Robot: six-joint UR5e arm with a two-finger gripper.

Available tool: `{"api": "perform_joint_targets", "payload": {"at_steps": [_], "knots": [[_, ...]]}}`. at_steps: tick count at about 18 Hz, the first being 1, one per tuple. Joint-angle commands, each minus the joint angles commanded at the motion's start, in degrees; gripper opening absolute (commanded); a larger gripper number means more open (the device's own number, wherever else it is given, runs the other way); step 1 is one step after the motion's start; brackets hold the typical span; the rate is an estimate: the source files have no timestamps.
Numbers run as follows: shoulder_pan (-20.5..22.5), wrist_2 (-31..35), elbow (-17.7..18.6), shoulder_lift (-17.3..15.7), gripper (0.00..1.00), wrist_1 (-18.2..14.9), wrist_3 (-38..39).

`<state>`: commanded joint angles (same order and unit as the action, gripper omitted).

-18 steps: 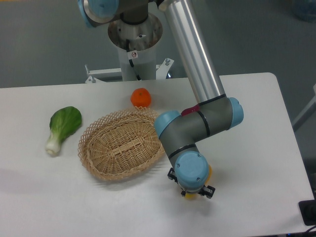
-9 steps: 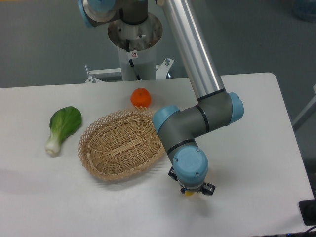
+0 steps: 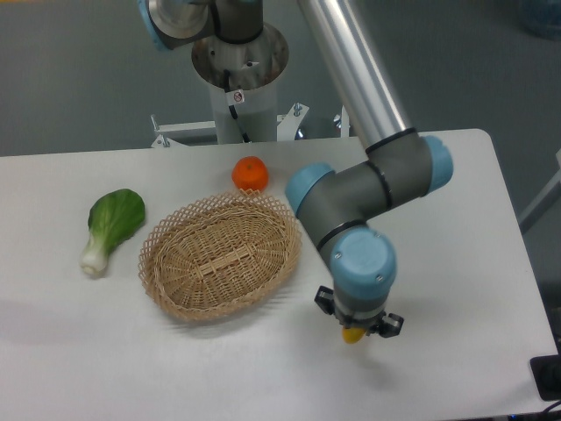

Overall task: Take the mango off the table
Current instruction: 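Lift the grasped mango up off the table and away from the basket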

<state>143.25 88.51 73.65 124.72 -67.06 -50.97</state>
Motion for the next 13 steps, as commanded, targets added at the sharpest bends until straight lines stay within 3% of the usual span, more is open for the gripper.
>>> {"api": "perform_joint_targets", "payload": {"at_steps": [6,13], "knots": [[5.6,0.2,-0.4,-2.5,0.37,-0.5,-3.4],[9.7,0.3,-0.9,-2.1,0.38,-0.6,-12.1]]}}
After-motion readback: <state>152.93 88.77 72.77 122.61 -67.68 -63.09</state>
